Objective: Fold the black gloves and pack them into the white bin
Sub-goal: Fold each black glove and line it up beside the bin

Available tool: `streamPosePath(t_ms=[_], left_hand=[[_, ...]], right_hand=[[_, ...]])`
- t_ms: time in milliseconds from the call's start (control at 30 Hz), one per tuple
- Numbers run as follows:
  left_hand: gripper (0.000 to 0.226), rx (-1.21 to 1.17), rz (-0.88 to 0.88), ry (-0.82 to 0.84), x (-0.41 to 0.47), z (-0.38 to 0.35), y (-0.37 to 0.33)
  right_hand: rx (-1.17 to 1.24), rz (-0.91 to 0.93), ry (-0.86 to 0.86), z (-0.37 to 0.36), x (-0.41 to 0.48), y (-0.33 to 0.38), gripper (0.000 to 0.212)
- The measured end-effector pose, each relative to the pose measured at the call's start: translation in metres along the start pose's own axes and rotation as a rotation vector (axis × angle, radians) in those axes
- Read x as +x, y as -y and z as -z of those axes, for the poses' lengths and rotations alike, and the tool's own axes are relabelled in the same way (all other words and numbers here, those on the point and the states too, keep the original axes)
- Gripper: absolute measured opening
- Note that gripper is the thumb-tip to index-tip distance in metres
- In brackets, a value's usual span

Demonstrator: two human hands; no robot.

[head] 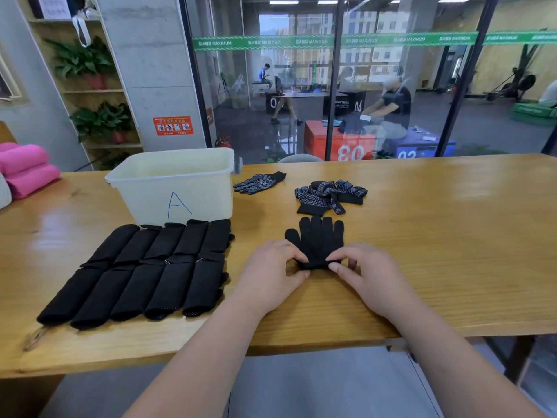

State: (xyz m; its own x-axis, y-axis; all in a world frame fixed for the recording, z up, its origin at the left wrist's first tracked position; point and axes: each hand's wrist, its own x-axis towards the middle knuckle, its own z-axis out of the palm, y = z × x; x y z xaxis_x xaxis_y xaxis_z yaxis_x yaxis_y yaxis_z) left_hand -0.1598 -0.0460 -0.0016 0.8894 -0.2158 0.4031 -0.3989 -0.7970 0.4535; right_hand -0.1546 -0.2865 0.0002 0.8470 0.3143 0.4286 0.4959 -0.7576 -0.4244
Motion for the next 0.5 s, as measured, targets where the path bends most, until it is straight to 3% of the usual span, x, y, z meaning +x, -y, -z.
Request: streamPosePath(t_ms=[133, 233, 500], left_hand=[[0.019, 0.014, 0.001, -0.04, 0.0011, -0.0006, 0.0016], [0.019, 0.007, 0.015, -0.048, -0.0004, 0.0012, -0.001], [0.019, -0.156, 0.148, -0.008, -0.0022, 0.0056, -0.0042]], right_hand=[[-0.013, -0.01, 0.036, 0.0017, -0.0009, 0.004, 0.023], [-0.046, -0.052, 0.006, -0.0016, 0.0018, 0.0035, 0.017], [0.243, -0.185, 0.015, 0.0005, 0.0035, 0.0008, 0.02]])
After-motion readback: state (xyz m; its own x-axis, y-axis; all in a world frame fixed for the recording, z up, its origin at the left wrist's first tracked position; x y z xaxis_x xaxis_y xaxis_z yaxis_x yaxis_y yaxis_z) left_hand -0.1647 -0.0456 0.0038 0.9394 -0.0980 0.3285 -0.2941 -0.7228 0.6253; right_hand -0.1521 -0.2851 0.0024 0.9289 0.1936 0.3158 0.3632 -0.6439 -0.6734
